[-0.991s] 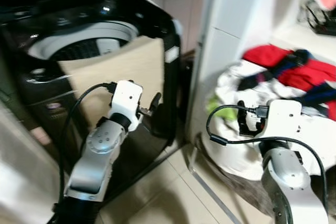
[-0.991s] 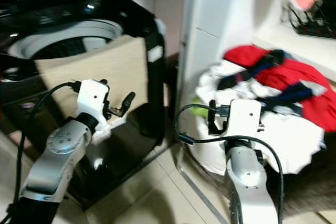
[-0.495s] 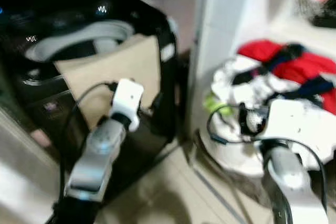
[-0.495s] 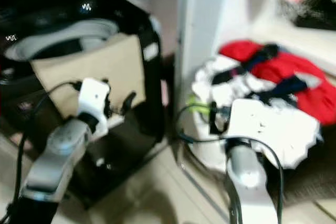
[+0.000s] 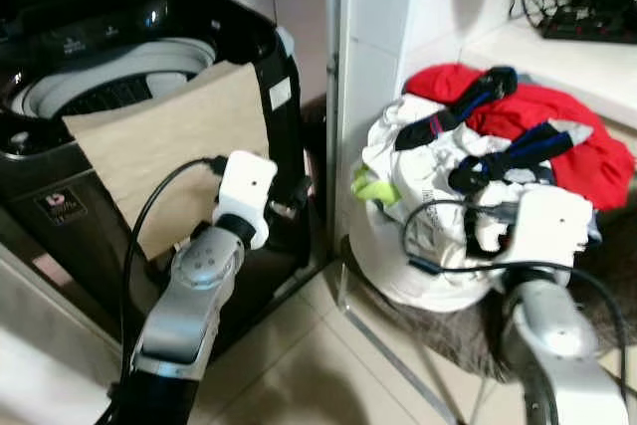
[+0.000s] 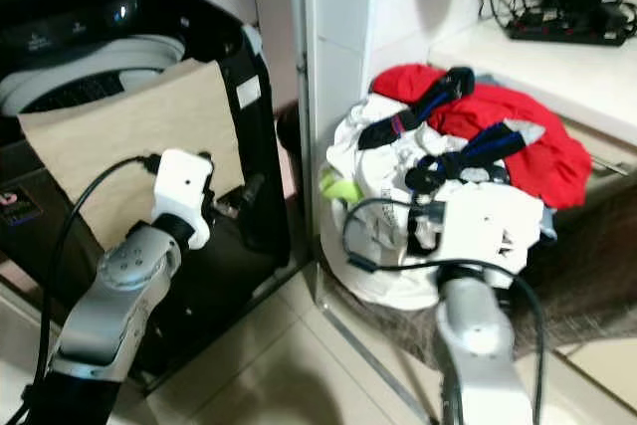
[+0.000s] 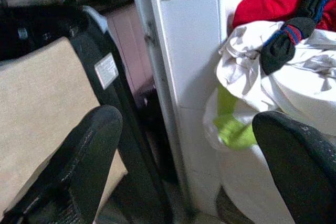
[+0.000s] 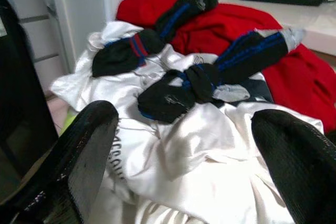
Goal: Clothes washing
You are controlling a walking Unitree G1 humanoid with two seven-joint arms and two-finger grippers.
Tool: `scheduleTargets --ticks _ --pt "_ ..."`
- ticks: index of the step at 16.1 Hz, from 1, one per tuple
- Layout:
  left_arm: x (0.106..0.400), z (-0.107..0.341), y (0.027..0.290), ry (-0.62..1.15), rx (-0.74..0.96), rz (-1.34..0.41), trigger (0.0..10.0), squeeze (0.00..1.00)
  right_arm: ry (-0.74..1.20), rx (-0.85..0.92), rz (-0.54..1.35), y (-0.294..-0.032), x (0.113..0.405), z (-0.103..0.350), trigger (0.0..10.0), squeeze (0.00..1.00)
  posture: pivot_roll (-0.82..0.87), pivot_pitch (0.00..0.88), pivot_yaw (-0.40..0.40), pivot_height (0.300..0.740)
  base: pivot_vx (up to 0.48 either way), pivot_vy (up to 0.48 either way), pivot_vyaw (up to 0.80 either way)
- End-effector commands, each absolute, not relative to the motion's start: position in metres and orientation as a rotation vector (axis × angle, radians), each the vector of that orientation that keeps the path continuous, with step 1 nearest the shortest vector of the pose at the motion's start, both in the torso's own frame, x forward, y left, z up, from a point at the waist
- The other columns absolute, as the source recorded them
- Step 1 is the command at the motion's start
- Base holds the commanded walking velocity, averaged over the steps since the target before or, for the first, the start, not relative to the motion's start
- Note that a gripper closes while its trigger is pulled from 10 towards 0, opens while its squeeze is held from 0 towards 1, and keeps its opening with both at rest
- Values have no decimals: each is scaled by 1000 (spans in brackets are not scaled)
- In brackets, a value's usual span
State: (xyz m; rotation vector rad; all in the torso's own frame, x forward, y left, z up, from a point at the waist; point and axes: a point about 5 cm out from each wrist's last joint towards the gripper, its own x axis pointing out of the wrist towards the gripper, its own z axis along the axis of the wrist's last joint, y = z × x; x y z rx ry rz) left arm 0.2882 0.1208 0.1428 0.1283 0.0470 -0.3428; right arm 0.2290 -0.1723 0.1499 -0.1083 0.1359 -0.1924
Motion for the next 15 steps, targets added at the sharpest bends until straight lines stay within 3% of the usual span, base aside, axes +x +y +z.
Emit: scheduleTargets --ticks 1,3,6,8,10,15 --pt "290 143 124 55 129 -334 10000 0 129 -109 -201 -174 230 153 10000 0 -138 0 36 740 0 480 0" --pt "290 143 124 48 150 -340 10000 0 136 -102 -198 -173 230 152 10000 0 -137 0 33 740 0 240 0" --pt "289 145 121 19 241 -341 10000 0 142 -97 -190 -172 230 151 10000 0 -137 0 33 740 0 -160 -800" --pt "289 141 120 58 202 -351 10000 0 135 -117 -184 -171 231 151 10000 0 -137 0 33 740 0 -240 0" --pt "289 140 123 74 146 -338 10000 0 139 -116 -177 -170 231 150 10000 0 -136 0 34 740 0 480 0" --pt "289 139 127 61 147 -288 10000 0 171 -125 -89 -159 232 144 10000 0 -134 0 30 740 0 0 0"
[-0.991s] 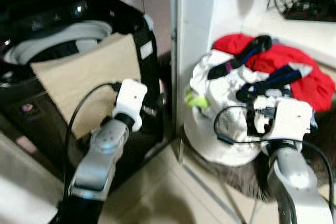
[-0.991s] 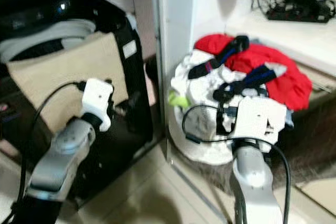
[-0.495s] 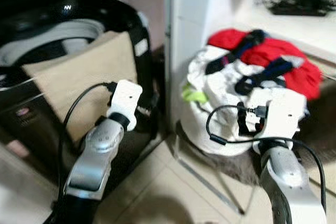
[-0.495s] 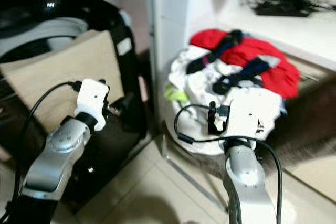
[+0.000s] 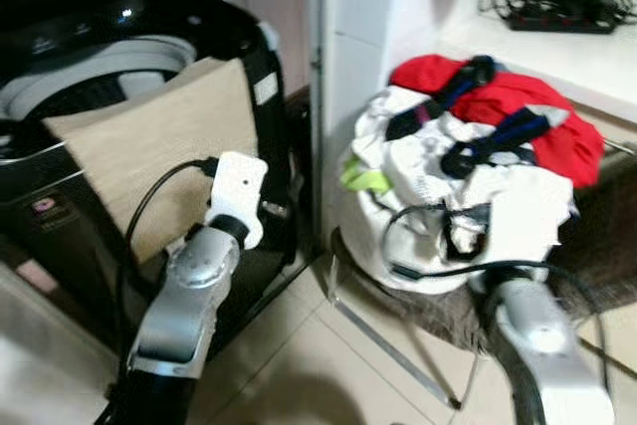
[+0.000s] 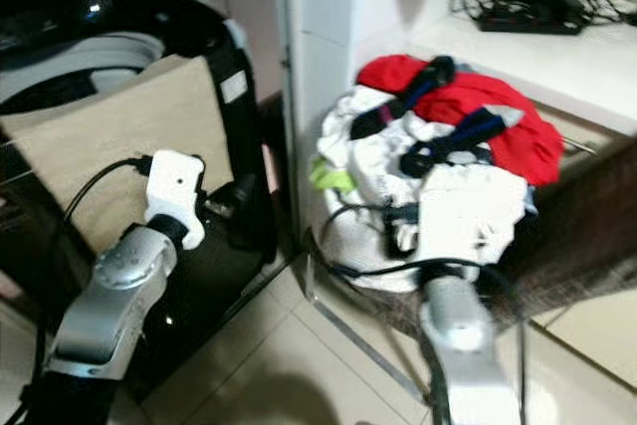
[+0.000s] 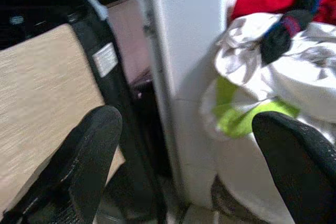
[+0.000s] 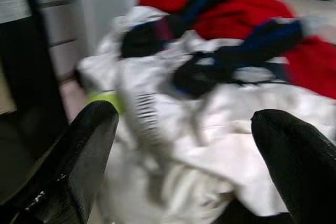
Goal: Clothes washing
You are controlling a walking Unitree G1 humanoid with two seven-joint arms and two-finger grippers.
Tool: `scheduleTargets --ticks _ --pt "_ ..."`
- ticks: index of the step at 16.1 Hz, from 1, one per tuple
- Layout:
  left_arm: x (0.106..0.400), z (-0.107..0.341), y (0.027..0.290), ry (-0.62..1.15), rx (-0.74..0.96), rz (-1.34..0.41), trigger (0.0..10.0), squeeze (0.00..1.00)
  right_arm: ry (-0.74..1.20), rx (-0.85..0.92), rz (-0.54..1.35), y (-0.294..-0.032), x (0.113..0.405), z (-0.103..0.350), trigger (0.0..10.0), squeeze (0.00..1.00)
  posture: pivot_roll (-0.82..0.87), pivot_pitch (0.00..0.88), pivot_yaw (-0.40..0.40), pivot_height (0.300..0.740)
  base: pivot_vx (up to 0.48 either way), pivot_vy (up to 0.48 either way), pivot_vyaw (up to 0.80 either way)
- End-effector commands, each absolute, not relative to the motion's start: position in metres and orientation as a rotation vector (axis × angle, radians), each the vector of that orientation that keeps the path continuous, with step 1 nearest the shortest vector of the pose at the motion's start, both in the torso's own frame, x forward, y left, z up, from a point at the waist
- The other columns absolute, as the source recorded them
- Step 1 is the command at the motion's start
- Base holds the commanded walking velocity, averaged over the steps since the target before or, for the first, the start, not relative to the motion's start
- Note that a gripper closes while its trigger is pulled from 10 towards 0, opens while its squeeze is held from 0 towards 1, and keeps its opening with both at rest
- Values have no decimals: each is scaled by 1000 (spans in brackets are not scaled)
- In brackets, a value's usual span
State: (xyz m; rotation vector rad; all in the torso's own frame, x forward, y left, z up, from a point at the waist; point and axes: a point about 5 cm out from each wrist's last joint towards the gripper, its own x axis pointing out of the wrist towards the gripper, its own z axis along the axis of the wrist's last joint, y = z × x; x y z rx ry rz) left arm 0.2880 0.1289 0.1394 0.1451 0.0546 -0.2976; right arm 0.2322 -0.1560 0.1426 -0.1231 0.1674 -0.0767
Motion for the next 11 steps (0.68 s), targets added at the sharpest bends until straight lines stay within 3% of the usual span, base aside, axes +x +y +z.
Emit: scheduleTargets --ticks 1,3,6,11 --pt "285 137 130 38 152 -316 10000 0 165 -137 -64 -157 233 137 10000 0 -136 0 29 740 0 0 0" --pt "282 136 134 33 129 -299 10000 0 159 -216 -23 -155 234 132 10000 0 -130 0 26 740 144 0 0" --pt "280 137 141 42 145 -283 10000 0 153 -240 23 -151 237 131 10000 0 -116 0 18 740 329 0 673" --pt "278 138 139 32 137 -297 10000 0 126 -199 14 -153 240 133 10000 0 -114 0 17 740 340 0 0"
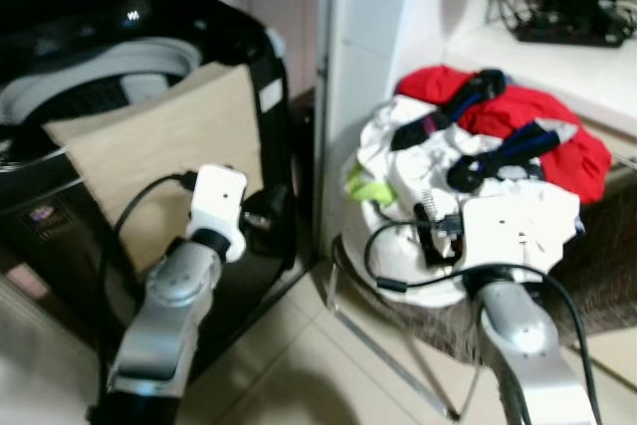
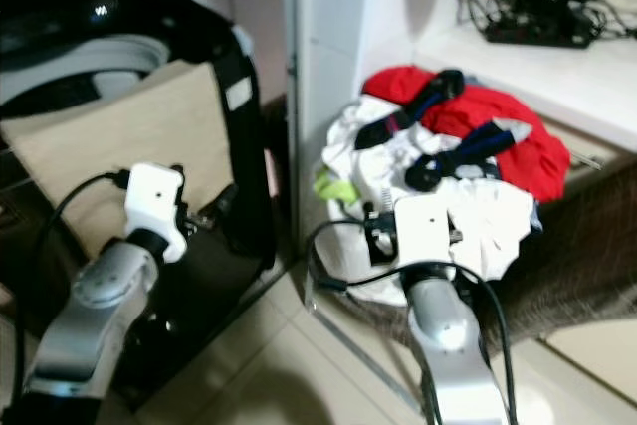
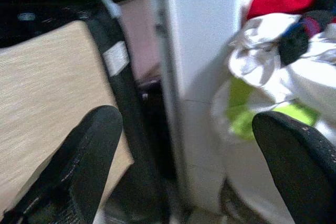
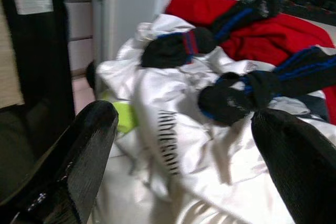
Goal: Clothes washing
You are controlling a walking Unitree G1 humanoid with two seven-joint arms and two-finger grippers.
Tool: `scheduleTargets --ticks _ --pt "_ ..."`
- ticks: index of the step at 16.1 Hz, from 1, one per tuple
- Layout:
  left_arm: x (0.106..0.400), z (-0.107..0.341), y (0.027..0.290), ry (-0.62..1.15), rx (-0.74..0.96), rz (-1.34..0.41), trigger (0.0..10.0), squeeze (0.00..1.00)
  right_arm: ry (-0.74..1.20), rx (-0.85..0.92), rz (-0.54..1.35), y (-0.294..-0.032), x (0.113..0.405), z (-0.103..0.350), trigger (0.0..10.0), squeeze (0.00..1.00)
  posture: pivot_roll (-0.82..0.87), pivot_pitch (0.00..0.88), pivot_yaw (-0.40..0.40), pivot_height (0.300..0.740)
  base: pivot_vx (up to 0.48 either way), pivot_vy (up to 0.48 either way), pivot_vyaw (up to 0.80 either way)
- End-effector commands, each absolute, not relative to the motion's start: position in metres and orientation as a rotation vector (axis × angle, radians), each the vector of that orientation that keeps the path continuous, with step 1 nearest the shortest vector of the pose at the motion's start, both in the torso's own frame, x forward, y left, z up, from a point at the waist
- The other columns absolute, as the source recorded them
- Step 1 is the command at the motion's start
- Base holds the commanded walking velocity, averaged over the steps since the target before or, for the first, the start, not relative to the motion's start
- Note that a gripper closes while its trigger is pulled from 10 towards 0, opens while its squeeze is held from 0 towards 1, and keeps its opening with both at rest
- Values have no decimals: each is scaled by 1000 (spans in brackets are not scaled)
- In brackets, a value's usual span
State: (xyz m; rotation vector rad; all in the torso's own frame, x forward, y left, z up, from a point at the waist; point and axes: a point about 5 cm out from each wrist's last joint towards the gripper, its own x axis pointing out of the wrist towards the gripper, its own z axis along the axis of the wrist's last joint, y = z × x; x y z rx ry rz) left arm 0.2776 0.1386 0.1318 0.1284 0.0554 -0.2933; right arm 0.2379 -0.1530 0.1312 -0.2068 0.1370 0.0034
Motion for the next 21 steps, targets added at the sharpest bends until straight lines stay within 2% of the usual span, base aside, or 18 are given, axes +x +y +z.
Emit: scheduleTargets --ticks 1,7,14,21 --pt "278 138 139 33 136 -299 10000 0 122 -196 14 -153 240 134 10000 0 -116 0 18 740 349 0 0" --pt "280 138 138 35 131 -303 10000 0 119 -153 -6 -154 239 135 10000 0 -121 0 21 740 348 0 0" --pt "281 136 135 42 121 -308 10000 0 124 -139 -19 -156 237 136 10000 0 -131 0 23 740 345 0 -800" --pt "282 135 136 46 120 -303 10000 0 129 -147 -9 -154 237 136 10000 0 -129 0 22 740 338 0 -58"
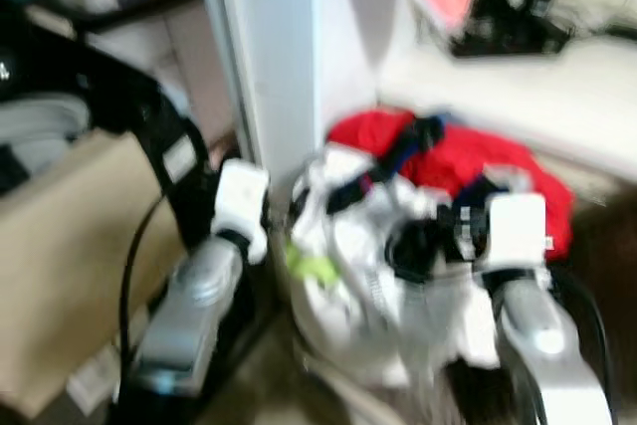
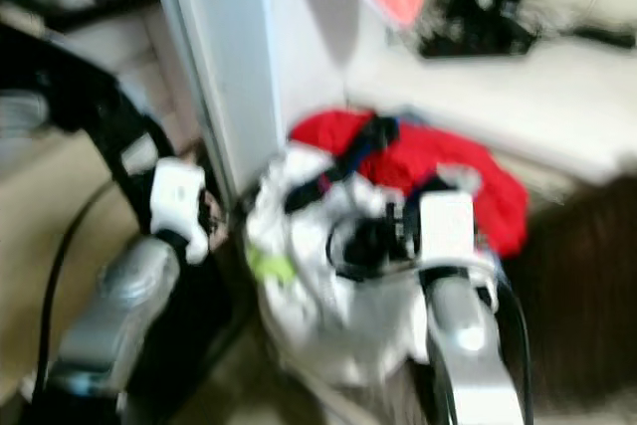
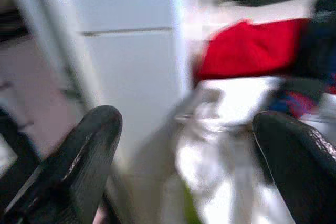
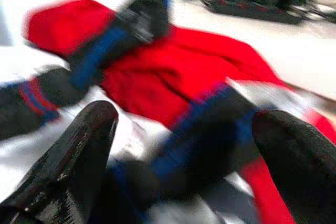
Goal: Clothes washing
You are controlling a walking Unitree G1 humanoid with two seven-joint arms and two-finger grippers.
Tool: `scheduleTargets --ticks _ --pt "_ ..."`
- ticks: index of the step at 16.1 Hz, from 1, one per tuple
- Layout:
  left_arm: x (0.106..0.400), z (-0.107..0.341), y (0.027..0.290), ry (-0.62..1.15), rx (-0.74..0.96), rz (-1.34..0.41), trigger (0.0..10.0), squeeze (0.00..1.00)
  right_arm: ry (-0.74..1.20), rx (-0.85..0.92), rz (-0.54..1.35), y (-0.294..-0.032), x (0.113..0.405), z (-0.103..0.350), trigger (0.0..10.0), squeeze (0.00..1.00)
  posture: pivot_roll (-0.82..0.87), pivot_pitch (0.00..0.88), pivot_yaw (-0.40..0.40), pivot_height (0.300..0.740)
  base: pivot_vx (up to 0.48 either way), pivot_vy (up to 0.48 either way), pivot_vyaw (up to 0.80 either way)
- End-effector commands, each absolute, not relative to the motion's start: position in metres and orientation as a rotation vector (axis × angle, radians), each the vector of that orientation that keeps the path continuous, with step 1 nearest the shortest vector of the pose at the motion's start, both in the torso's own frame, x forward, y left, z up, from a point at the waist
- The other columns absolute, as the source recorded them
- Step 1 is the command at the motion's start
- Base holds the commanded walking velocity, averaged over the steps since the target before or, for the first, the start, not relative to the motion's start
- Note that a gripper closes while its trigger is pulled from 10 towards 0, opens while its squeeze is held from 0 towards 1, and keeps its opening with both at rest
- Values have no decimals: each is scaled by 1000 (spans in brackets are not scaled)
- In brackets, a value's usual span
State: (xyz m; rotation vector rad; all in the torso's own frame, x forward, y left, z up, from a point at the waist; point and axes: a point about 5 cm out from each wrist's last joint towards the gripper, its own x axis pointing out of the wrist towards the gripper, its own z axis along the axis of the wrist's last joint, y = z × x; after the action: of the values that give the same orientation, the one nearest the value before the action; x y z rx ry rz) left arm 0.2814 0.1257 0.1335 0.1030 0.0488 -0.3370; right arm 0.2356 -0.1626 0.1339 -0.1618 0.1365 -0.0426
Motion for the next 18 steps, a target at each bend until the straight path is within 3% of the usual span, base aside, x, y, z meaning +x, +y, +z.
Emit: scheduleTargets --ticks 1,7,18 --pt "282 134 136 51 117 -293 10000 0 131 -147 -4 -154 237 136 10000 0 -129 0 23 740 259 0 0" --pt "283 133 138 62 124 -290 10000 0 144 -119 37 -149 235 134 10000 0 -124 0 27 740 0 0 0" --pt "286 135 133 59 125 -309 10000 0 136 -126 20 -152 236 134 10000 0 -127 0 32 740 0 439 0"
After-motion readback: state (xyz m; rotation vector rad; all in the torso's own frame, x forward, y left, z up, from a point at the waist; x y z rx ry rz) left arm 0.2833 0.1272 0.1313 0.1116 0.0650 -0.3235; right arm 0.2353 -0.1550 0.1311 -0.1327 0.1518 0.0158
